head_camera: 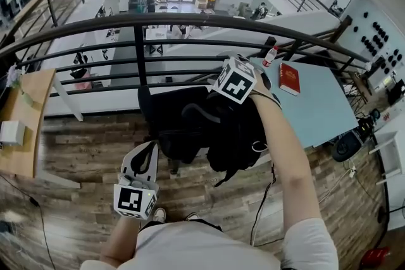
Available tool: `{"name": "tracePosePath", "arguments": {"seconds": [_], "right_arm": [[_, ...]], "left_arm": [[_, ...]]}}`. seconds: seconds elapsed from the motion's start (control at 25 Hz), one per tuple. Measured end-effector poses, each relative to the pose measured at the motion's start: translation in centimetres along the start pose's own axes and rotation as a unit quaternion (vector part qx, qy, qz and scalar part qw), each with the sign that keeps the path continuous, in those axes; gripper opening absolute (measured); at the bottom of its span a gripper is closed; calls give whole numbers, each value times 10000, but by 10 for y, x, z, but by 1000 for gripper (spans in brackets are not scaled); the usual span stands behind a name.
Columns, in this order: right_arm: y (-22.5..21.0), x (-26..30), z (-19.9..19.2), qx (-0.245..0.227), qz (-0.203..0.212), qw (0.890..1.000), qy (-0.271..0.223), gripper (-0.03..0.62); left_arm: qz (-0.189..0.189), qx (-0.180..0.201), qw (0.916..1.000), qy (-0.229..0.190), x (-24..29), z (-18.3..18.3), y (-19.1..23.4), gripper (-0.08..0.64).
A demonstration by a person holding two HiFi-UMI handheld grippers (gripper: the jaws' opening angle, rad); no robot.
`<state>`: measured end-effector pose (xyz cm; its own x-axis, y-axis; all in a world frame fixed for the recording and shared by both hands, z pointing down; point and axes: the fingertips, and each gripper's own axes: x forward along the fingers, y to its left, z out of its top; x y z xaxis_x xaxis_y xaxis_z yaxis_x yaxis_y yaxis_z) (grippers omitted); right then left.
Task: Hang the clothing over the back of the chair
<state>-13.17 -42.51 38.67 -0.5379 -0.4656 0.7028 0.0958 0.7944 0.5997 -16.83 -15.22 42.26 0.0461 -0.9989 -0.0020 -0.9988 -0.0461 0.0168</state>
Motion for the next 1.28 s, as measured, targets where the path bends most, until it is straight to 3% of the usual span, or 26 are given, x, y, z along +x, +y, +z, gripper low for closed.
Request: {"name": "tracePosePath", "arguments": {"seconds": [0.16, 0.32, 0.4, 0.48, 0.52, 0.88, 1.28], "right_arm": [[-7, -11, -1, 109, -295, 9995, -95, 291], [-3, -21, -9, 165, -498, 9985, -171, 242], [-6, -31, -9, 200, -804, 9960, -325, 173], [-11, -48, -6, 311, -1150, 9912, -585, 34], [-11, -57, -5, 398, -1272, 9885, -714, 20], [1, -134, -18, 1627, -1824, 9557, -1636, 17], [38, -203, -39, 2289, -2357, 9226, -2022, 17]], "left_arm": [[-13, -13, 10000, -31, -3, 1, 1, 25], [-130, 7, 9999, -52, -3, 1, -2, 25], [-190, 13, 9998, -64, -2, 2, -3, 25], [-262, 16, 9996, -72, -2, 4, -5, 25], [-301, 16, 9995, -73, -2, 4, -6, 25], [-699, 116, 9974, -161, 0, 13, -16, 25], [-1045, 339, 9934, -335, -10, 31, -21, 25]]}}
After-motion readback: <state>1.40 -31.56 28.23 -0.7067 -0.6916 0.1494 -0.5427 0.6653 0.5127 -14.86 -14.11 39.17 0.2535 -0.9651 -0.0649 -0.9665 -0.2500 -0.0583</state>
